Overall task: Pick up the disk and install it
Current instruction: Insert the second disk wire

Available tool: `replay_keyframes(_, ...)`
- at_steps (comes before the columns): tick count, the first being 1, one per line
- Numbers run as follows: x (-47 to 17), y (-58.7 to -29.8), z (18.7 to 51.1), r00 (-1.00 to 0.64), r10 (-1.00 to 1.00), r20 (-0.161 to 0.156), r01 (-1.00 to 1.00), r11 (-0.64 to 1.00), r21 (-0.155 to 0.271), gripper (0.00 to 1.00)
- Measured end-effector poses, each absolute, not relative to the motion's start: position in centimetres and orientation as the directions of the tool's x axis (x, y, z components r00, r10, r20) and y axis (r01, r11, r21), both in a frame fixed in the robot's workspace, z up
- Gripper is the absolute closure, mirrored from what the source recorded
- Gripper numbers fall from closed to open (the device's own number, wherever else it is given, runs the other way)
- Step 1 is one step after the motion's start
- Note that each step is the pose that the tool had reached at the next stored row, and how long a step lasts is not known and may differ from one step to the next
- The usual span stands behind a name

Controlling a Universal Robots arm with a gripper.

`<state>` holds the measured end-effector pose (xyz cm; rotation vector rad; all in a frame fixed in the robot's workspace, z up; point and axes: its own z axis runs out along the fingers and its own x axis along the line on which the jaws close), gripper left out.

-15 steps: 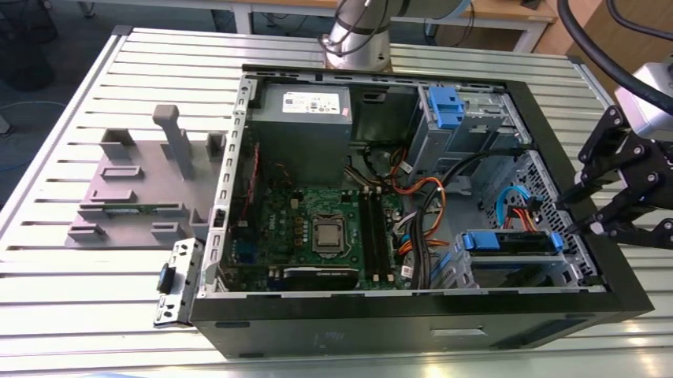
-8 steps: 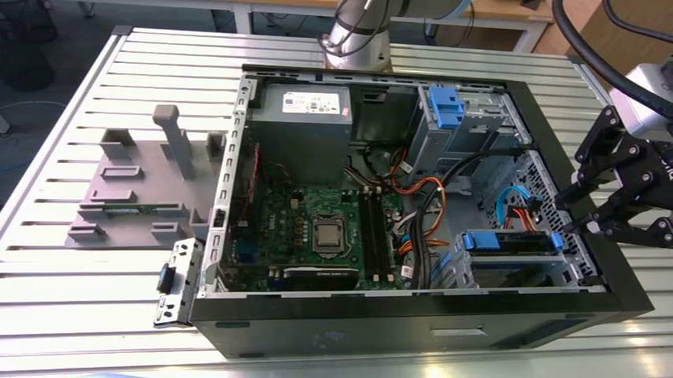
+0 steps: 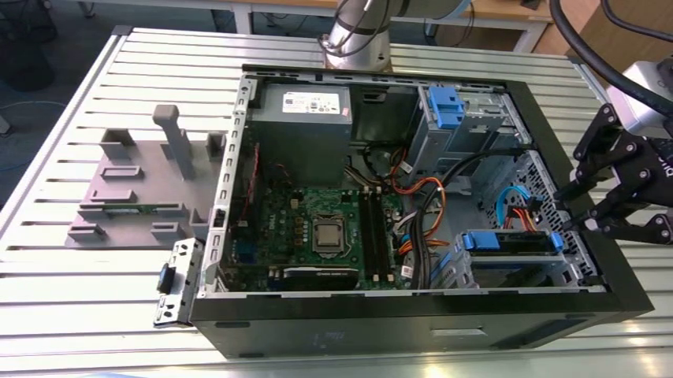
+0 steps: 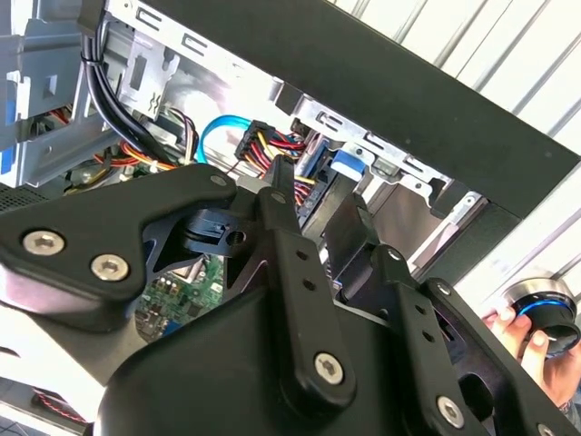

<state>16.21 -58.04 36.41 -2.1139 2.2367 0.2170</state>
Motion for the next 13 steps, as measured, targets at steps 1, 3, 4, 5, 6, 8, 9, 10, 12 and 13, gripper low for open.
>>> replay_keyframes(1,16.21,-58.02,36.41,-0.060,-0.989,-0.137,-0.997,0.052,0.063,0.58)
replay_keyframes(3,16.21,-57.96,36.41,-0.060,-0.989,-0.137,-0.997,0.052,0.063,0.58)
replay_keyframes(4,16.21,-57.92,36.41,-0.060,-0.989,-0.137,-0.997,0.052,0.063,0.58)
replay_keyframes(5,16.21,-57.87,36.41,-0.060,-0.989,-0.137,-0.997,0.052,0.063,0.58)
replay_keyframes(6,16.21,-57.81,36.42,-0.060,-0.989,-0.137,-0.997,0.052,0.063,0.58)
replay_keyframes(8,16.21,-57.70,36.42,-0.060,-0.989,-0.137,-0.997,0.052,0.063,0.58)
replay_keyframes(9,16.21,-57.66,36.42,-0.060,-0.989,-0.137,-0.997,0.052,0.063,0.58)
replay_keyframes(10,16.20,-57.63,36.41,-0.060,-0.989,-0.137,-0.997,0.052,0.063,0.58)
replay_keyframes(12,16.08,-57.59,36.41,-0.060,-0.989,-0.137,-0.997,0.052,0.063,0.58)
replay_keyframes(13,15.94,-57.58,36.41,-0.060,-0.989,-0.137,-0.997,0.052,0.063,0.58)
